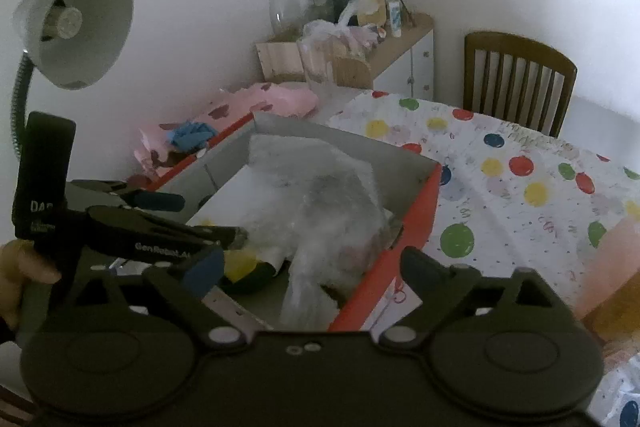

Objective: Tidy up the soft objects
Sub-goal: 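Lower the bubble wrap and yellow cloth into the box and open both grippers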

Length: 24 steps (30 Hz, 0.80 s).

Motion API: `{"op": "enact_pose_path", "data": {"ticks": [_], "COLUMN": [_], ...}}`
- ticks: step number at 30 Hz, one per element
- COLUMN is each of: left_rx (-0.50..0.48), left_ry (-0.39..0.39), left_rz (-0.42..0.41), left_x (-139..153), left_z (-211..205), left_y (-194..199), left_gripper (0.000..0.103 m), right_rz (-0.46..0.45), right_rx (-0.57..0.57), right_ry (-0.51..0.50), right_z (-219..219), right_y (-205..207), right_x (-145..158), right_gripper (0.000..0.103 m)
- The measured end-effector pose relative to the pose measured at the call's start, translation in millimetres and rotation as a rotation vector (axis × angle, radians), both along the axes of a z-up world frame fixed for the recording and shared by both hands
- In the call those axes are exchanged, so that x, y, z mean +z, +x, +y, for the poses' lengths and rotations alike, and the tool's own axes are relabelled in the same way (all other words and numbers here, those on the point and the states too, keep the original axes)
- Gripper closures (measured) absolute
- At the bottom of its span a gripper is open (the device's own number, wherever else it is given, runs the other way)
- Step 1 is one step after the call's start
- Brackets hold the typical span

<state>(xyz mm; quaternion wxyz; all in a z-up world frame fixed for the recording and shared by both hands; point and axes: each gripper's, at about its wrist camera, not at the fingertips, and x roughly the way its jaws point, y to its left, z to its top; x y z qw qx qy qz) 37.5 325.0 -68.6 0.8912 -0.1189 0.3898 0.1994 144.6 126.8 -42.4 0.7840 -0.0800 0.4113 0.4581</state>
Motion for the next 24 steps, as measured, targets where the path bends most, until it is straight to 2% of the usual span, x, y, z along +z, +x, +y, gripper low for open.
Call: {"op": "enact_pose_path", "data": {"ticks": [4, 16, 24], "left_rx": [-0.007, -0.037, -0.123], "left_ry": [-0.015, 0.06, 0.074], "left_rz": [-0.029, -0.138, -0.181], "left_x": [10, 49, 66], "left_z": [-9, -62, -114], "left_y": [-8, -29, -15], "left_gripper": [0.004, 0.004, 0.004], "right_rz": [-0.006, -0.001, -0.022], "right_rx": [-0.007, -0.059, -0.111], "right_ry": [0.032, 0.116, 0.09], "right_z": [-17, -95, -165], "right_y": [-5, -12, -5], "right_x": [10, 37, 43], "right_gripper": [0.002, 0.0, 0.0]}}
